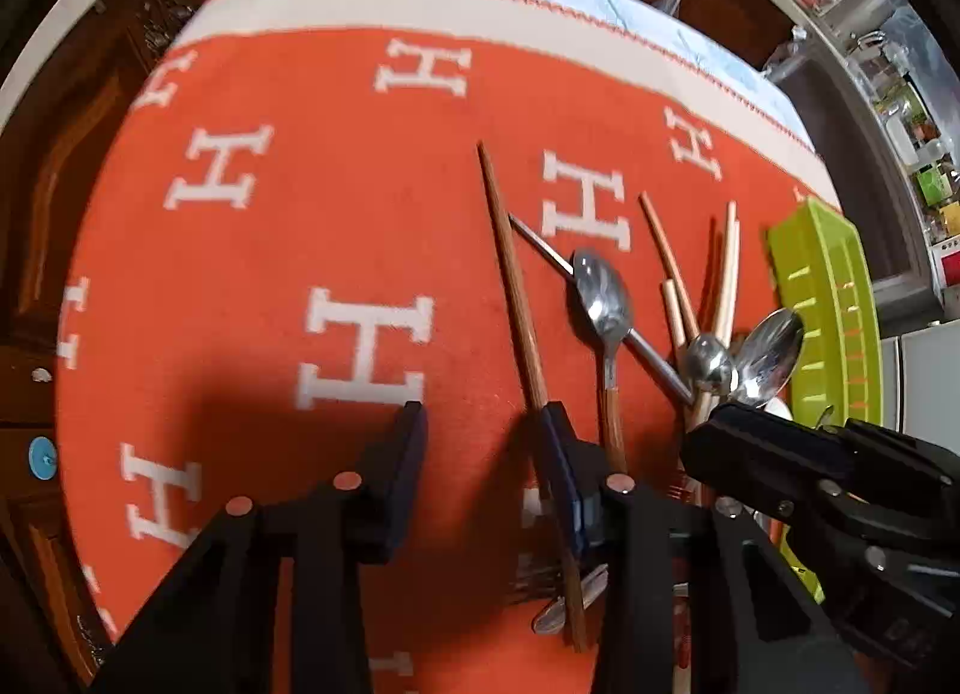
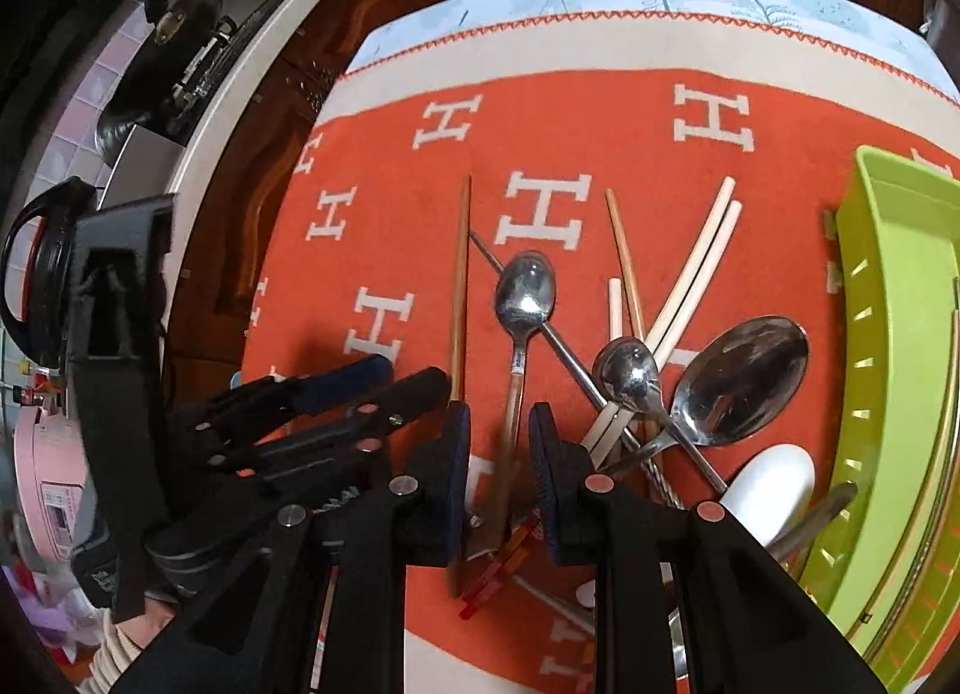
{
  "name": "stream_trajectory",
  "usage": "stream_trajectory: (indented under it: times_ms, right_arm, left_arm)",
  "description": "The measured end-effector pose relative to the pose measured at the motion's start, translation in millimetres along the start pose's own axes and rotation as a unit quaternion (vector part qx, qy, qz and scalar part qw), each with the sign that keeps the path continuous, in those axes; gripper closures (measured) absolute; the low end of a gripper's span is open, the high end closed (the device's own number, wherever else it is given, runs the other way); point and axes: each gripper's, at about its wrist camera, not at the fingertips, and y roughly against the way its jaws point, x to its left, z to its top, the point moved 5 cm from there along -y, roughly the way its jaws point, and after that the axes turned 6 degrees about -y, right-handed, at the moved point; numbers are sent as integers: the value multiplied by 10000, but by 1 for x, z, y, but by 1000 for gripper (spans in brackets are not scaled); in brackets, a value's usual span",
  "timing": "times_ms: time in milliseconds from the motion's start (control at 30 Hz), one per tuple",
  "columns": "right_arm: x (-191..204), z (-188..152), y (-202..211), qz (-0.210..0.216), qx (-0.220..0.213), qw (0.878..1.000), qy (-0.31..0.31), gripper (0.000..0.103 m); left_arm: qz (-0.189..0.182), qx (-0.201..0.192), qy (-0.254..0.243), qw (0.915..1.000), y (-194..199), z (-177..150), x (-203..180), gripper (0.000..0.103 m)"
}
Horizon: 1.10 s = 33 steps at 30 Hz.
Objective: Organize utensils
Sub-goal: 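Grasp a wooden chopstick with the left tool while the right tool grasps a wooden-handled spoon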
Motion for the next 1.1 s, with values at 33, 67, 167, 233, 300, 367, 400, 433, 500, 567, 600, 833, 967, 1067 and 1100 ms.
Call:
stream_trajectory:
  times_ms: [33,67,167,233,300,367,400,433,500,567,600,833,967,1067,1100]
  right_arm:
    - [-2,0,-2,1,10,10000,-15,82]
    - [-5,1,-4,1,19,10000,-23,82]
    - [-11,6,-11,-77,30,10000,-42,82]
    - [-16,7,-12,-182,-12,9998,-54,82]
    - [-19,8,-14,-159,15,9998,-87,82]
    - [-21,8,-16,-152,32,9998,-91,82]
    - [-21,7,-16,-147,39,9999,-71,82]
    - [-20,7,-16,-134,41,9999,-52,82]
    - [-16,5,-16,-128,23,9999,8,82]
    - [-11,3,-19,-132,36,9999,68,82]
    - [-9,3,-21,-130,65,9999,83,82]
    - [2,-3,-40,-216,260,9993,144,82]
    - [7,-6,-49,-370,276,9987,196,82]
    - [15,-8,-55,-561,127,9976,386,82]
    - [18,-8,-56,-652,72,9968,467,82]
  left_arm:
    - [23,-56,-38,10000,1,1,-2,66]
    - [39,-57,-93,9999,0,2,-6,66]
    - [176,-90,-183,9996,-5,2,-15,68]
    - [308,-158,-270,9990,-7,2,-19,68]
    - [385,-211,-326,9985,-8,2,-21,68]
    - [449,-280,-331,9981,-7,1,-22,73]
    - [488,-321,-297,9979,-6,0,-20,82]
    - [499,-352,-253,9978,-4,-1,-19,87]
    - [310,-399,-106,9987,-3,-4,-12,91]
    - [102,-408,47,9991,1,-8,-5,93]
    - [32,-413,115,9991,1,-10,-2,95]
    - [-424,-508,727,9952,14,-25,23,99]
    - [-503,-631,844,9932,27,-34,36,99]
    - [-602,-705,929,9914,33,-32,37,99]
    - [-633,-731,953,9907,37,-33,39,99]
